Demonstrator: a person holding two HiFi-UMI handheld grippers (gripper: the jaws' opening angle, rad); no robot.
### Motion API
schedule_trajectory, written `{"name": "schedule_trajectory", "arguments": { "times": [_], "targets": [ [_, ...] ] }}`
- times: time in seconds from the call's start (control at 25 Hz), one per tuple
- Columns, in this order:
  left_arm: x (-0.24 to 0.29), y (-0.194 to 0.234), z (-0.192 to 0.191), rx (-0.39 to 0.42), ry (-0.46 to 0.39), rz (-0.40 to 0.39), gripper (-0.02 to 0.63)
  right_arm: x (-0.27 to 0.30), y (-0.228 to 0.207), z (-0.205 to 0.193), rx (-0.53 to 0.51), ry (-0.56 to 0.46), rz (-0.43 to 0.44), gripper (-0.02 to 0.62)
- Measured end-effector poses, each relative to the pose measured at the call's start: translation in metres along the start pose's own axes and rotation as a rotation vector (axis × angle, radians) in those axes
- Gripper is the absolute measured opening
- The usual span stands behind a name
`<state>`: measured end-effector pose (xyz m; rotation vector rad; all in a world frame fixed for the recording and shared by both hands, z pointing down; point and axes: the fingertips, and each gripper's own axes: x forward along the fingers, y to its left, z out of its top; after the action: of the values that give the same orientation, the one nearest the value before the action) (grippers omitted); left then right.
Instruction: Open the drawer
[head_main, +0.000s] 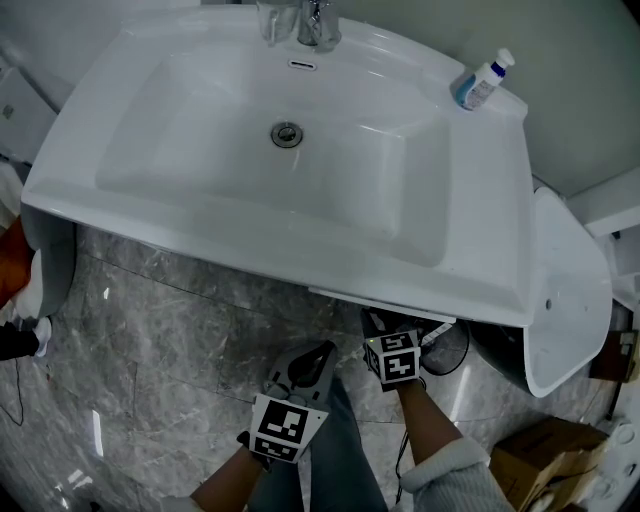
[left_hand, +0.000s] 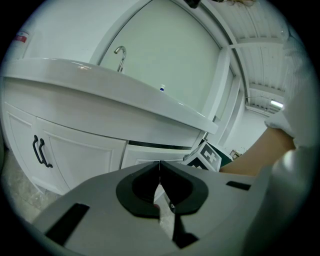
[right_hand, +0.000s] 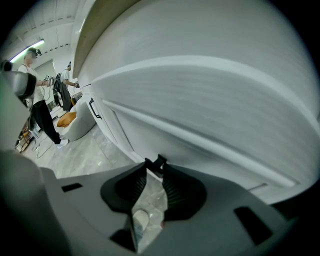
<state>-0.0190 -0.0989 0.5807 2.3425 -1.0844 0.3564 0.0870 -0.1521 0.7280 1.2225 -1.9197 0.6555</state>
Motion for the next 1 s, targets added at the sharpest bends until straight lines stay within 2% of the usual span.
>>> {"name": "schedule_trajectory", "arguments": {
  "times": [0.28, 1.0],
  "targets": [
    [-0.002, -0.006, -0.001, 0.013, 0.002, -0.005, 0.018, -0.011, 0.015, -0.015, -0.126, 0.009, 0.071, 0.086],
    [-0.005, -0.023, -0.007, 0.044, 0.014, -0.032, 0.018, -0.025, 0.033, -0.039, -0.180, 0.003, 0.122, 0.071]
  ]
}}
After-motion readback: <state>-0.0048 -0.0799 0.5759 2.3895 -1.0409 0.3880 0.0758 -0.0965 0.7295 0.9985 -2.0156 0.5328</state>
